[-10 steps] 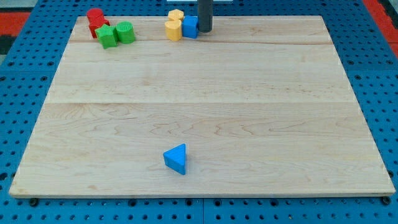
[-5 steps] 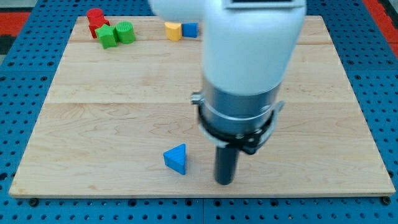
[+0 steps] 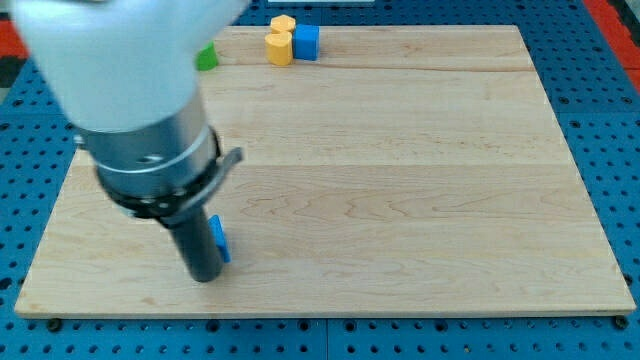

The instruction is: Keep blue triangle on bottom left of yellow heart

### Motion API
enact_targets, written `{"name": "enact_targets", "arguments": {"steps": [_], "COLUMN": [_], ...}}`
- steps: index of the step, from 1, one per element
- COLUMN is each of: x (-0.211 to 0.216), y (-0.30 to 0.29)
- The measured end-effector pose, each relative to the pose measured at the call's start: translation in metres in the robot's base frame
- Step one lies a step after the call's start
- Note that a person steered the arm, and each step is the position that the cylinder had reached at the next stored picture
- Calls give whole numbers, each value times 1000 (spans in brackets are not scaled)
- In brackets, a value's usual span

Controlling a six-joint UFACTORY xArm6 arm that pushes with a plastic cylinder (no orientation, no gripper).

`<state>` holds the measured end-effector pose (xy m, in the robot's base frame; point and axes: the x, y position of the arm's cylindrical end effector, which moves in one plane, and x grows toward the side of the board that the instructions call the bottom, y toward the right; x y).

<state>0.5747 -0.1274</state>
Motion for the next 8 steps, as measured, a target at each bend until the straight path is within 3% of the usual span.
{"name": "enact_targets", "arguments": {"steps": [3, 8], "x": [-84, -95], "y": [0, 39]}}
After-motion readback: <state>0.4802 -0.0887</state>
